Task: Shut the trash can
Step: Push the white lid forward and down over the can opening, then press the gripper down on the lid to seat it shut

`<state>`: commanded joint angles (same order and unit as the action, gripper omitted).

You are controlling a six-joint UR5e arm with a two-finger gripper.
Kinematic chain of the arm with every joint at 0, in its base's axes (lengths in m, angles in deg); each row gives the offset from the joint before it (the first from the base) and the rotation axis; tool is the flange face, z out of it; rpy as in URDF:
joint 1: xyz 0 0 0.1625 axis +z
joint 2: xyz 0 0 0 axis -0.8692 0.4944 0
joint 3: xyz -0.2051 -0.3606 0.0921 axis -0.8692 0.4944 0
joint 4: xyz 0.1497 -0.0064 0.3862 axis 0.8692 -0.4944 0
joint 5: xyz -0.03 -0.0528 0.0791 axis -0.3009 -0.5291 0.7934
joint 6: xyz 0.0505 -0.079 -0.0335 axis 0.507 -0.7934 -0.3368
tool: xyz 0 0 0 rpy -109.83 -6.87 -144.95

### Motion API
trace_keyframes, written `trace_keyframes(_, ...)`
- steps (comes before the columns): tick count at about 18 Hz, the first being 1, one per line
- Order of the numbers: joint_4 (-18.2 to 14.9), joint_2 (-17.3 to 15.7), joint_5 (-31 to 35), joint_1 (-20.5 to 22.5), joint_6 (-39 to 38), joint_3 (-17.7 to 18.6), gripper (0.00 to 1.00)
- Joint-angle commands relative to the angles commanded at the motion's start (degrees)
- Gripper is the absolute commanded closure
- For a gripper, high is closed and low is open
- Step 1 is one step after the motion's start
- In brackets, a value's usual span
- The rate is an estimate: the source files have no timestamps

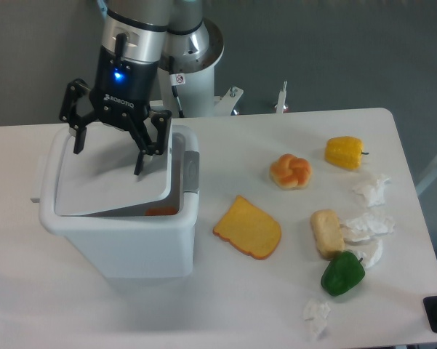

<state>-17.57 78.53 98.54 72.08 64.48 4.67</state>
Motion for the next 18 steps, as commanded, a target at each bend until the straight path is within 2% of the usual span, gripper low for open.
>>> trace_keyframes(18,-0.3,0.0,0.7,1.9,-0.6,1.3,0.00)
